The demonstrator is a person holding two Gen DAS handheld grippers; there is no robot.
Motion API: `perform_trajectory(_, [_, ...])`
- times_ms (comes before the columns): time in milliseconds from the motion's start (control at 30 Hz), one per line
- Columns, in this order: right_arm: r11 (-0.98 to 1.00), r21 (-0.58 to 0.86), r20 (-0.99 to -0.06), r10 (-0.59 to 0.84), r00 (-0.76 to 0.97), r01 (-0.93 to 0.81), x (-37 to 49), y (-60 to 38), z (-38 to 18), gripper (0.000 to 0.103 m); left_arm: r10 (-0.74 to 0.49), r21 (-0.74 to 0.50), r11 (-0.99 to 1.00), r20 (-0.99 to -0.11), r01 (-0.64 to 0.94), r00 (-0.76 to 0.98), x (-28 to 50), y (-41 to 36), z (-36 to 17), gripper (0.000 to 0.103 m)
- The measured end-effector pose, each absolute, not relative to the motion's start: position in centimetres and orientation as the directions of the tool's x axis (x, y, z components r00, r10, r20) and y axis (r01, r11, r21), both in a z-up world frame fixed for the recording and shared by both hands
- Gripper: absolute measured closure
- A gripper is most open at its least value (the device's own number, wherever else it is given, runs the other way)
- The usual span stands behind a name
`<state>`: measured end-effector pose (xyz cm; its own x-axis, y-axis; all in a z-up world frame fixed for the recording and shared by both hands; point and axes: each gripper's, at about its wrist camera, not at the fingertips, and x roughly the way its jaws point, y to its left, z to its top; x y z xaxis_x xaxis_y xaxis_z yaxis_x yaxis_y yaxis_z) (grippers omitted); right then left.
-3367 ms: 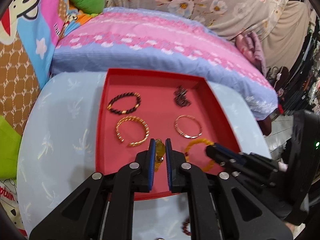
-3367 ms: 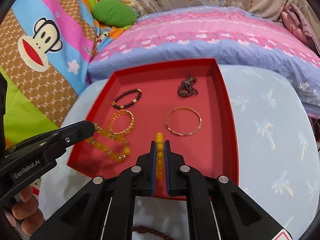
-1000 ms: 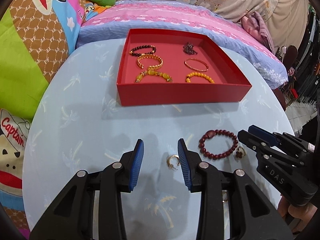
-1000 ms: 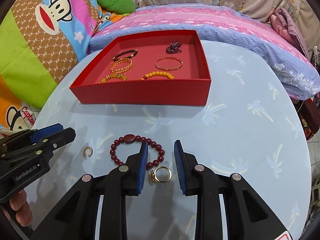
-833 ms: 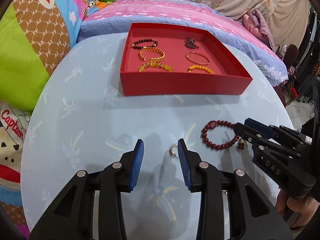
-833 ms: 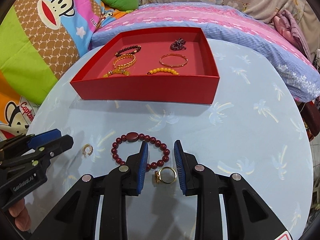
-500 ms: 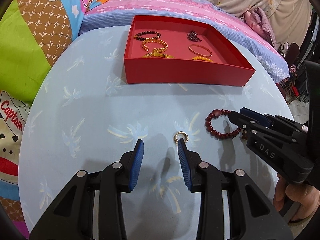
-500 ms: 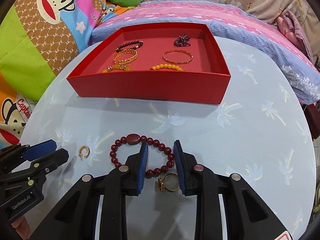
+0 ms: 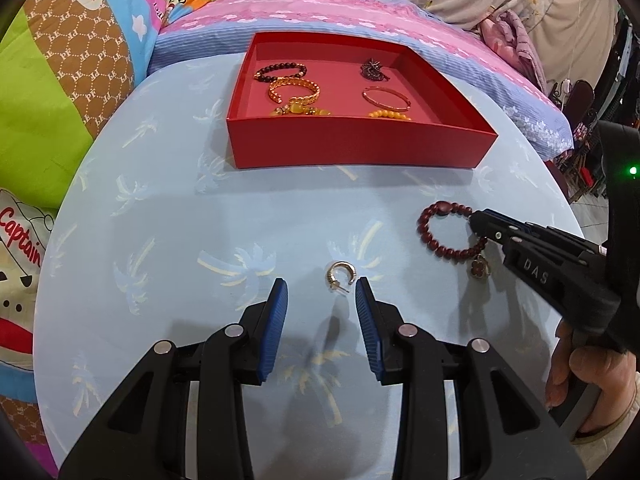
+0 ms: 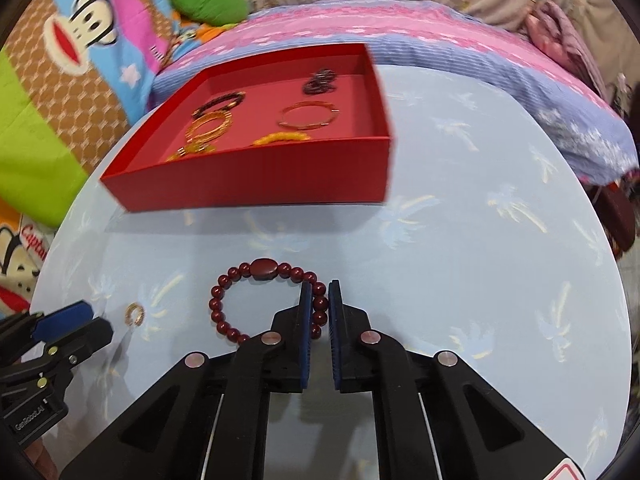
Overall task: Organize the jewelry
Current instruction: 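Grasp the small gold ring with the left tool while the right tool grasps the dark-red bead bracelet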
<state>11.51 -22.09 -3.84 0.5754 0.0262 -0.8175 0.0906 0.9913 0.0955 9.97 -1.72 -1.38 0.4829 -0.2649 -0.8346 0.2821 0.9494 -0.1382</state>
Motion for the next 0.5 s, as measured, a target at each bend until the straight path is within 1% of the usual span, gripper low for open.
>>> perform_trajectory(200, [0.975, 0.112, -0.823, -0.018, 0.568, 0.192, 10.1, -25.7, -3.7, 0.096, -0.301, -0.154, 0.933, -0.828, 0.325, 0.472, 9.6, -3.7, -0.9, 0.069])
perform_trajectory(500, [0.968, 0.098, -0.828, -0.049, 0.559, 0.23, 6.9, -27.3, -3.6, 0.096, -0.381, -0.192, 0.885, -0.823, 0.425, 0.422, 9.3, -9.2, -0.9, 0.066])
